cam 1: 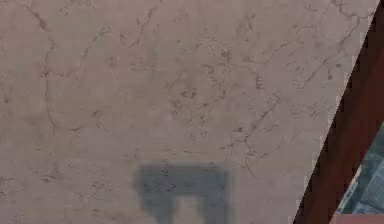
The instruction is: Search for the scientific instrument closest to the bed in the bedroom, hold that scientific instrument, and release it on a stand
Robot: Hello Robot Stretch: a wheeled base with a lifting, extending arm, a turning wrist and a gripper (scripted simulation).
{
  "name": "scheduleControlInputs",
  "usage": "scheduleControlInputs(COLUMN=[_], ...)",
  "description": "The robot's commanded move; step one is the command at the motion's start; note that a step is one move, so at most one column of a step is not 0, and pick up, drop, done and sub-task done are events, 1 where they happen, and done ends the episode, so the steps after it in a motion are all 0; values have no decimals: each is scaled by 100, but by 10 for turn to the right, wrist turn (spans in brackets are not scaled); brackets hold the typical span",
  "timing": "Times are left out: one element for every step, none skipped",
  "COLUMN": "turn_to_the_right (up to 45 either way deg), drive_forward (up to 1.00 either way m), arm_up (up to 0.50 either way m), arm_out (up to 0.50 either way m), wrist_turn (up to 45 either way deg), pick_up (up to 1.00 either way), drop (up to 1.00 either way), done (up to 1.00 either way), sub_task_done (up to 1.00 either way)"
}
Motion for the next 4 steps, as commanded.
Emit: scheduleControlInputs(turn_to_the_right=[450, 450, 450, 60], drive_forward=[0, 0, 0, 0], arm_up=[0, 0, 0, 0], arm_out=[0, 0, 0, 0], wrist_turn=[0, 0, 0, 0], pick_up=[0, 0, 0, 0], drop=[0, 0, 0, 0], done=[0, 0, 0, 0], sub_task_done=[0, 0, 0, 0])
